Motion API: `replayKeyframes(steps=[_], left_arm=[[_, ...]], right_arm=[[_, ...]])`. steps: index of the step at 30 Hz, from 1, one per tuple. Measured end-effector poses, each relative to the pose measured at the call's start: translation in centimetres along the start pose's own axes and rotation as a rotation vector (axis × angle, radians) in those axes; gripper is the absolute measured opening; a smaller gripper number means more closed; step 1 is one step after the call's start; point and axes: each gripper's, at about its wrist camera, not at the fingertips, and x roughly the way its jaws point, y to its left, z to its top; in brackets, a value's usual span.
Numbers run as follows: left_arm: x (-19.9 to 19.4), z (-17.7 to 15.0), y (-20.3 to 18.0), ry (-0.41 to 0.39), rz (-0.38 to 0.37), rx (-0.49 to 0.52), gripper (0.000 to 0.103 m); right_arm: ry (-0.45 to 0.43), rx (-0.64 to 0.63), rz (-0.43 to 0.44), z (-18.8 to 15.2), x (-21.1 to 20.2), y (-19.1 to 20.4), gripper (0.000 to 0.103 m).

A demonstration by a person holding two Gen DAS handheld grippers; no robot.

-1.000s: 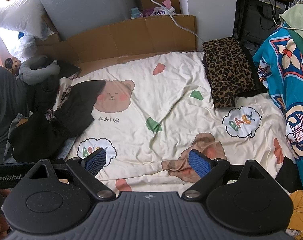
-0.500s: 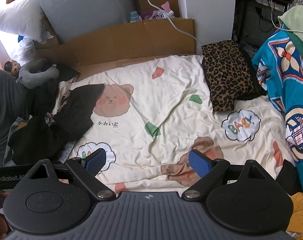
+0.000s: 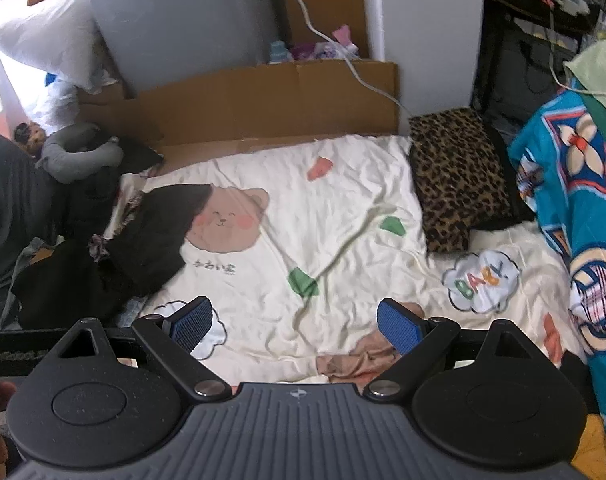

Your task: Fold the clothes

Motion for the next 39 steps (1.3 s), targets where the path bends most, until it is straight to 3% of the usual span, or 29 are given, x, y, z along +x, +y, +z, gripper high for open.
replayKeyframes(steps=[13,23,27,32,35,39], left_arm=[[2.1,1.8,0.2,-0.021,0.07,0.005,0.096],[3.5,4.6,1.7,-0.04,0.123,0.016,0.093],[4.6,6.5,3.0,-0.057,0.136,-0.02,0.093],[5.5,8.7,5.6,-0.125,0.134,-0.095,0.09],[5.9,9.9,7.2,-0.162,0.167,-0.108,0.09],[7.1,11.1,10.7,-0.178,0.213,-0.201,0.089]], right_arm=[[-0.01,-0.061,0.085,0.8,1.3,0.2,0.094],[-0.153,-0.164,0.147,2.6,1.9,0.4,0.094],[-0.207,-0.205,0.151,3.2,2.6,-0.2,0.094],[-0.192,-0.19,0.236,3.4,4.3,-1.6,0.093],[-0.219,-0.223,0.27,3.2,5.0,-2.1,0.093],[-0.238,-0.252,0.308,3.3,5.9,-2.9,0.093]])
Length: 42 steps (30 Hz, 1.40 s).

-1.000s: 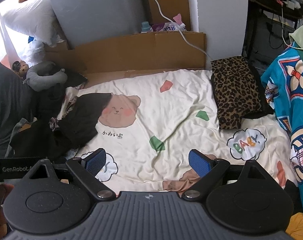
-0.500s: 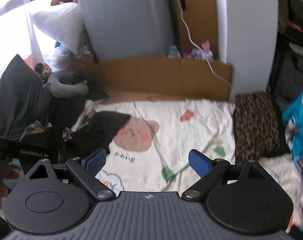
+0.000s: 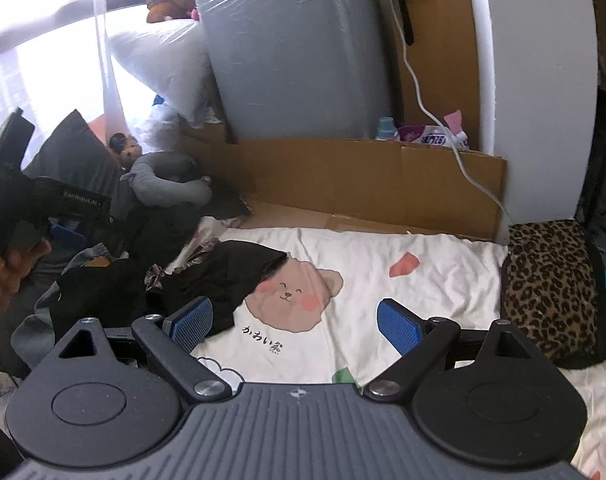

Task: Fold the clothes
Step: 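Move the left tool toward the black garment with floral trim in the clothes pile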

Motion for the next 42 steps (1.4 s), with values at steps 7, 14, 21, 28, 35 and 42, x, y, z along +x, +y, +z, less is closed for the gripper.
replayKeyframes(steps=[7,14,21,28,35,42], left_arm=[[1.9,2.2,3.9,-0.042,0.065,-0.109,0.089],[5.4,3.0,6.1,-0.004,0.056,-0.172,0.089],[10.8,2.9,7.7,0.002,0.071,-0.238,0.089],[16.7,0.8,9.6,0.068,0.161,-0.255,0.089],[19.6,0.0,11.4,0.022,0.284,-0.23,0.081],[21.2,-0.4,13.7,0.035,0.218,-0.317,0.069]], right_arm=[[0.011,0.038,0.085,-1.1,1.1,-2.0,0.093],[0.021,0.066,0.133,-2.7,2.1,-3.1,0.093],[0.079,0.106,0.122,-4.9,3.4,-4.4,0.093],[0.122,0.119,0.096,-6.6,4.4,-5.3,0.093],[0.166,0.123,0.086,-7.9,5.1,-5.6,0.093],[0.16,0.119,0.074,-7.6,5.0,-5.8,0.093]])
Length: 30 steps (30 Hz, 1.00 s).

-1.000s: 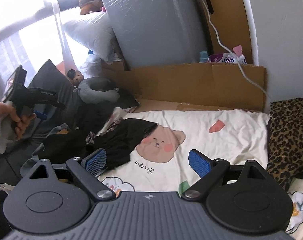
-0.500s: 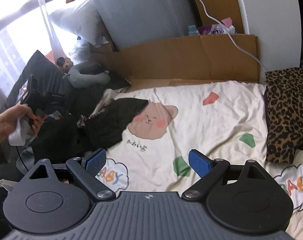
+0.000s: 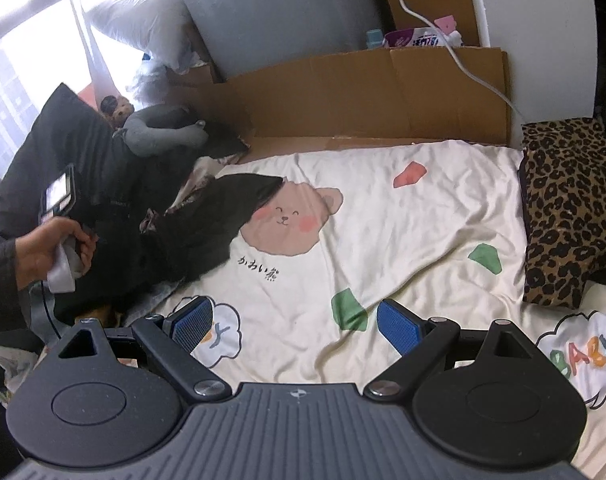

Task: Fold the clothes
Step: 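Move the left tool toward the black garment with floral trim in the clothes pile, then close the left tool on the black garment's floral-trimmed edge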

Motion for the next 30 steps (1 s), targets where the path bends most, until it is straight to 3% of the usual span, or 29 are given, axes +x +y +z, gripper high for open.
replayKeyframes(steps=[3,12,16,23,30], left_arm=[[0.9,0.2,0.6,0.003,-0.039,-0.019,0.055],[2.6,0.4,1.6,0.018,-0.194,-0.095,0.055],[3.4,0.3,1.3,0.041,-0.202,-0.1,0.055],[4.5,-0.2,1.9,0.094,-0.26,-0.165,0.034],[6.1,-0.4,1.8,0.124,-0.266,-0.167,0.039]], right_arm=[[-0.007,0.032,0.007,-0.1,0.0,-0.5,0.093],[0.08,0.106,-0.012,-1.8,1.8,-2.6,0.093],[0.104,0.096,-0.021,-2.7,1.5,-2.2,0.093],[0.091,0.095,-0.012,-2.6,1.6,-1.3,0.093],[0.085,0.086,0.038,-1.1,3.4,0.1,0.093]])
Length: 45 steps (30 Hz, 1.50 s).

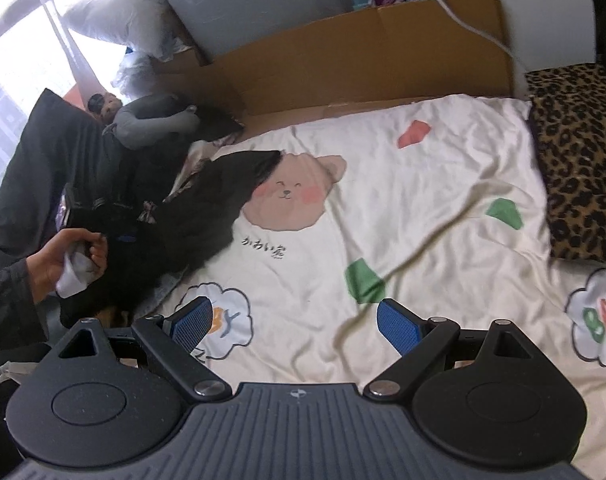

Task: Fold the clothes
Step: 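Close the left tool on the black garment's floral-trimmed edge, then lift the black garment with the left tool and lay it flat on the duvet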

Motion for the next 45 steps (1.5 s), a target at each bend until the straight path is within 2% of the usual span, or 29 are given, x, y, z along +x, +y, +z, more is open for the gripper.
replayKeyframes(steps=[1,2,3,8,16,23,30,36,45], left_arm=[[0.1,0.0,0.0,-0.002,-0.007,0.006,0.037],[0.2,0.0,0.0,-0.004,-0.013,0.013,0.027],[0.3,-0.2,-0.1,-0.006,-0.017,0.022,0.024],[-0.4,-1.5,-0.3,0.008,-0.035,0.092,0.017],[-2.5,-4.4,-0.9,0.031,-0.146,0.114,0.015],[-3.0,-8.3,-3.8,0.148,-0.234,0.196,0.014],[-3.6,-12.0,-7.2,0.219,-0.314,0.284,0.013],[-4.4,-13.5,-10.4,0.237,-0.387,0.364,0.013],[-6.2,-14.9,-13.7,0.238,-0.481,0.402,0.012]], right_arm=[[0.009,-0.003,0.003,-0.1,0.3,0.1,0.093],[0.021,-0.004,0.003,-0.2,0.6,0.1,0.093],[0.033,-0.001,0.001,-0.4,0.9,0.1,0.093],[0.086,0.034,-0.015,-1.1,2.0,-0.7,0.093],[0.084,0.041,-0.005,-1.3,2.0,-0.9,0.093],[0.081,0.032,0.007,-1.4,1.6,-0.8,0.093],[0.089,0.058,-0.001,-1.5,1.7,-1.5,0.093],[0.091,0.059,0.002,-1.5,1.6,-1.6,0.093],[0.092,0.077,-0.003,-1.7,1.4,-2.2,0.093]])
